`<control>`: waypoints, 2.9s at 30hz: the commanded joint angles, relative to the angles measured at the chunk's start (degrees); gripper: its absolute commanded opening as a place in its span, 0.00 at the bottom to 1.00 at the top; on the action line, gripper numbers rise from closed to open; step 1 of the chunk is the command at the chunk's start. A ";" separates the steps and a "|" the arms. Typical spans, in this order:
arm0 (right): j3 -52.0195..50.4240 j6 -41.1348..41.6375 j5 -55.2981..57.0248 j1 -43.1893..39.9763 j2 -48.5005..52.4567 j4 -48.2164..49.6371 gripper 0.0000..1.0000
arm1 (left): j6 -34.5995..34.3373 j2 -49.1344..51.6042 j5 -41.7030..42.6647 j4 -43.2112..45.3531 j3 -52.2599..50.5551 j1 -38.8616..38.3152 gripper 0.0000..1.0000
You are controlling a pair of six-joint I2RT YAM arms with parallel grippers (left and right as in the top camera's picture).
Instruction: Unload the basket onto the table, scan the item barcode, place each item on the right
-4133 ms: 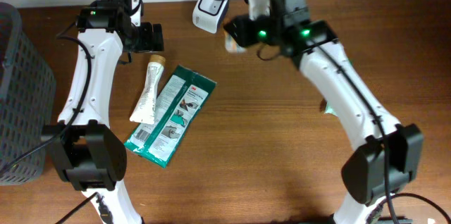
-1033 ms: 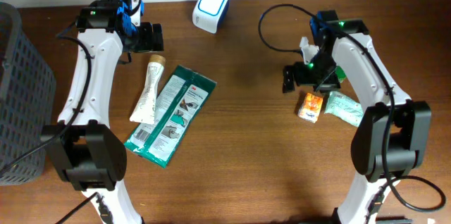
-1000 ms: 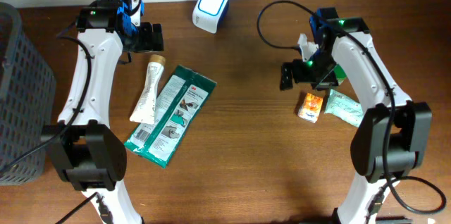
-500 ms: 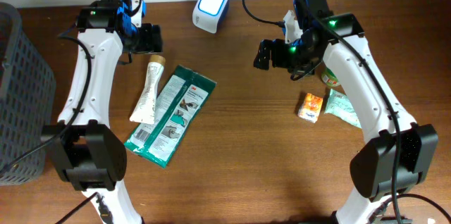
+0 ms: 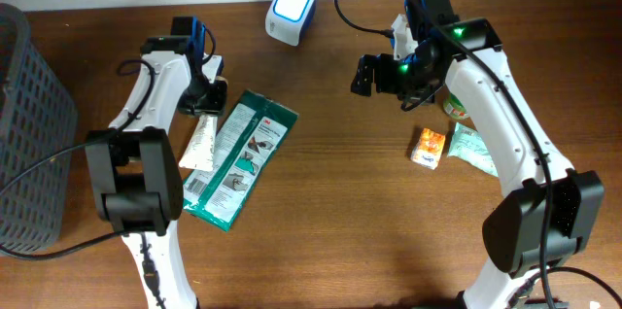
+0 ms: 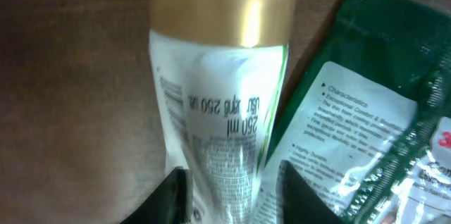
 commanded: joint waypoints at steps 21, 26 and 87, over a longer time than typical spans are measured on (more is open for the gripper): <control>0.59 0.00 3.50 0.09 0.42 -0.55 0.99 | -13.33 -11.21 3.82 -4.09 0.55 -13.99 0.00; 0.59 0.00 3.52 0.09 0.42 -1.14 0.99 | -22.64 -9.05 2.71 -0.24 -2.58 -22.36 0.00; -31.50 19.43 -6.51 17.64 11.02 39.41 0.04 | -18.27 -1.18 1.27 -6.08 11.91 9.18 0.57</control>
